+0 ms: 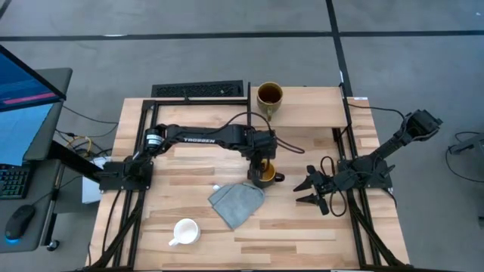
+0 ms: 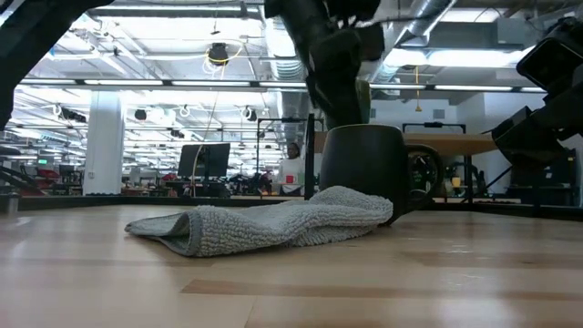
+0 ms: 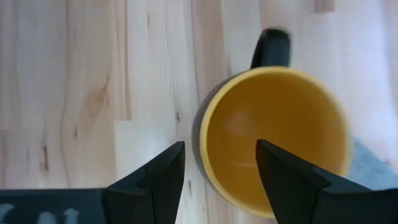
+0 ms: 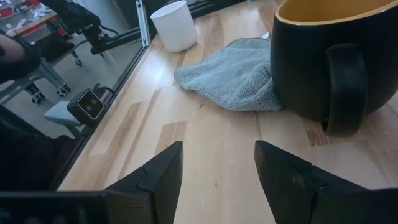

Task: Stack small to large cups/mugs on shelf
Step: Put the yellow mug on the shelf

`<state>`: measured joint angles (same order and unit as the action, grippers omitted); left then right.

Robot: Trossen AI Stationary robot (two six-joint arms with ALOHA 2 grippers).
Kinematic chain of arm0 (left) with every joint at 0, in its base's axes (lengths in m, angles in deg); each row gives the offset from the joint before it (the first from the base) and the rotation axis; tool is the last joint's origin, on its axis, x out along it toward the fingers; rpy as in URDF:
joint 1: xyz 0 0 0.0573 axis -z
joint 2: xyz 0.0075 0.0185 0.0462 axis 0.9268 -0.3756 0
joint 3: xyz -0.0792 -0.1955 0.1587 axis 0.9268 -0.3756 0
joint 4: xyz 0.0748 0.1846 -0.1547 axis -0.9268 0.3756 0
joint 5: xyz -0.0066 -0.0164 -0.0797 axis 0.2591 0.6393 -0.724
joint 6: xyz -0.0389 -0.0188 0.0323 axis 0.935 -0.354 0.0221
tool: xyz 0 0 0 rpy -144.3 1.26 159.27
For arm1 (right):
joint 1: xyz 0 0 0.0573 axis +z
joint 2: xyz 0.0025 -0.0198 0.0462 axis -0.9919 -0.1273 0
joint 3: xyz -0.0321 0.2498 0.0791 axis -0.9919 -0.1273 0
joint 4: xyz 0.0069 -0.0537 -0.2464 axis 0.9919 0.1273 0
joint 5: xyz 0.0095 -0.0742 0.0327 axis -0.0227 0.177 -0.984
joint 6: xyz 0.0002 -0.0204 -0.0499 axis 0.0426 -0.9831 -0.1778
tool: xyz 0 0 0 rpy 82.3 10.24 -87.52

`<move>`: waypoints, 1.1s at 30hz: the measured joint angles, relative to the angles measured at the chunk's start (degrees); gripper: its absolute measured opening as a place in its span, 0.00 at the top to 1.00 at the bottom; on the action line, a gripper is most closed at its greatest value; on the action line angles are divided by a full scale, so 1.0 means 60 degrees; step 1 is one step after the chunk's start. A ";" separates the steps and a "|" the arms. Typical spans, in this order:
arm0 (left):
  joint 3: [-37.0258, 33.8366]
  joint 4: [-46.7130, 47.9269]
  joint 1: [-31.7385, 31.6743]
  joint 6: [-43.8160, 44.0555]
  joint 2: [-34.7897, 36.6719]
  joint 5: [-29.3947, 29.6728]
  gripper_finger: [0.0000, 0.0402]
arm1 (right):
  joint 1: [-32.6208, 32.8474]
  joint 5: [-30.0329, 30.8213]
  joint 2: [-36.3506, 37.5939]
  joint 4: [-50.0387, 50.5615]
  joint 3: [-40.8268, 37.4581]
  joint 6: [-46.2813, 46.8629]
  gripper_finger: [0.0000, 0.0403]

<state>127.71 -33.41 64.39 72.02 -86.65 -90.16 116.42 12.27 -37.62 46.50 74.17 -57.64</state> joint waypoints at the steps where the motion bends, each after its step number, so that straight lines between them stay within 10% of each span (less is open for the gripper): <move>1: 0.0154 0.0163 0.0004 0.0000 0.0013 -0.0035 0.53 | 0.0000 -0.0001 0.0000 0.0000 0.0000 0.0003 0.45; 19: 0.0057 -0.0506 0.0115 -0.0137 0.2508 0.0239 0.53 | 0.1227 0.1216 -0.0072 0.0055 0.0000 0.0247 0.45; 33: -0.6323 -0.5396 0.0169 0.0061 0.6801 0.0410 0.53 | 0.3114 0.3515 -0.0095 0.0040 0.0000 0.0509 0.45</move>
<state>89.78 -65.79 65.40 72.38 -45.85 -87.70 135.11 33.36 -38.19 46.75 74.17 -54.58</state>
